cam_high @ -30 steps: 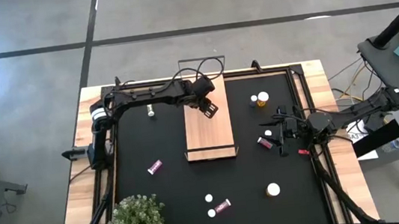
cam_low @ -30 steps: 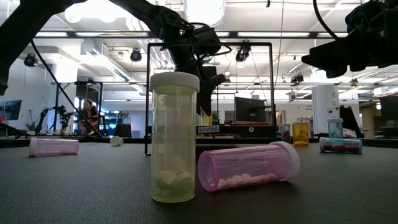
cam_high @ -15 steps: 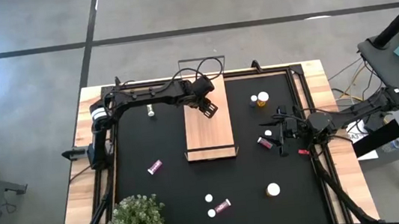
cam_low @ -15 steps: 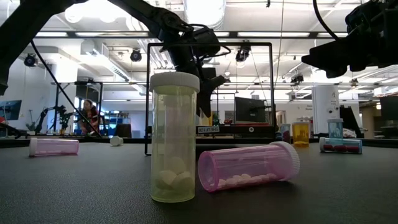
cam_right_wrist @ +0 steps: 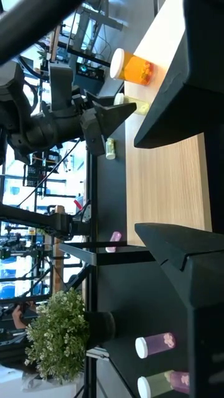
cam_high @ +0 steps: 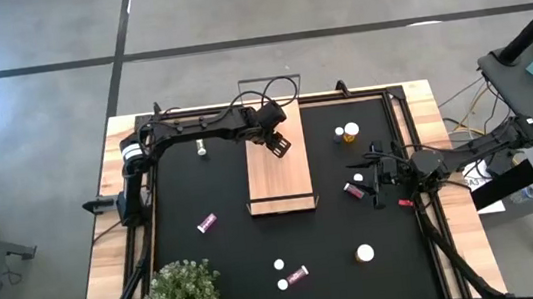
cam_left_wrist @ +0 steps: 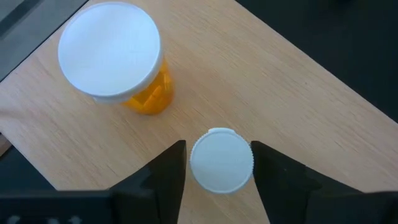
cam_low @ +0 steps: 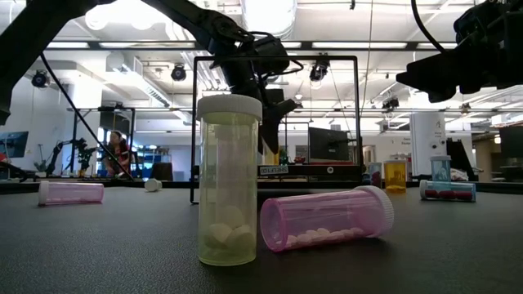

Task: Pick and place medicine bottles onto shelf by color
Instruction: Put the middle left yellow medicine bottle on the shelf, then put the middle right blue medicine bottle on the shelf

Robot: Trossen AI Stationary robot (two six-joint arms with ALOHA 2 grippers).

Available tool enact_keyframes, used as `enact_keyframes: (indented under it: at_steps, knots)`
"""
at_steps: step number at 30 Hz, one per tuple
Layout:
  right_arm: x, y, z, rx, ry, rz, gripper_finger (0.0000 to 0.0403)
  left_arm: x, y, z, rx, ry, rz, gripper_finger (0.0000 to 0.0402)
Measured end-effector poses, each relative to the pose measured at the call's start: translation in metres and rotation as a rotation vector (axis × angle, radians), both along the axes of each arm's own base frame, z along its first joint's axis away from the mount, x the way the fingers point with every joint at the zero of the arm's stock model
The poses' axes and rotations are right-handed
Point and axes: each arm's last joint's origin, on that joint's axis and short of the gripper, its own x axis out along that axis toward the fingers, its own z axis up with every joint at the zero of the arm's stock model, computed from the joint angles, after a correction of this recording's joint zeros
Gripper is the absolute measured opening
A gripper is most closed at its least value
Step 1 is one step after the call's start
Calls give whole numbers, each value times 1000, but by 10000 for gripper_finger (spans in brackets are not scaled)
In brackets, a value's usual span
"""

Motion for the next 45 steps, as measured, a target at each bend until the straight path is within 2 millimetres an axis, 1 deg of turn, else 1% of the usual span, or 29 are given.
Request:
enact_keyframes:
  at_steps: [4, 8, 12, 16, 19, 23, 27, 31, 36, 40, 45]
  knots:
    - [0, 0, 0, 0, 0, 0, 199, -1, -2, 4, 3, -3, -5, 184]
    - [0, 0, 0, 0, 0, 0, 199, -8, -6, 18, 15, -2, -29, 195]
    - [0, 0, 0, 0, 0, 0, 199, -18, -12, 34, 14, 9, -39, 198]
    - [0, 0, 0, 0, 1, 0, 199, -34, -19, 53, 25, 0, -54, 199]
    - [0, 0, 0, -1, 3, 0, 199, -51, -26, 57, 32, -4, -54, 199]
    - [0, 0, 0, -1, 3, 0, 199, -81, -36, 60, 58, -51, -47, 199]
    - [0, 0, 0, -1, 3, 0, 199, -114, -51, 51, 121, -150, -39, 199]
    - [0, 0, 0, -1, 4, 0, 199, -145, -67, 38, 200, -269, -44, 199]
    - [0, 0, 0, -1, 3, 0, 199, -180, -83, 16, 291, -415, -91, 199]
    - [0, 0, 0, -1, 3, 0, 199, -205, -91, -1, 337, -560, -95, 199]
    - [0, 0, 0, -1, 3, 0, 199, -229, -99, -16, 351, -755, -160, 199]
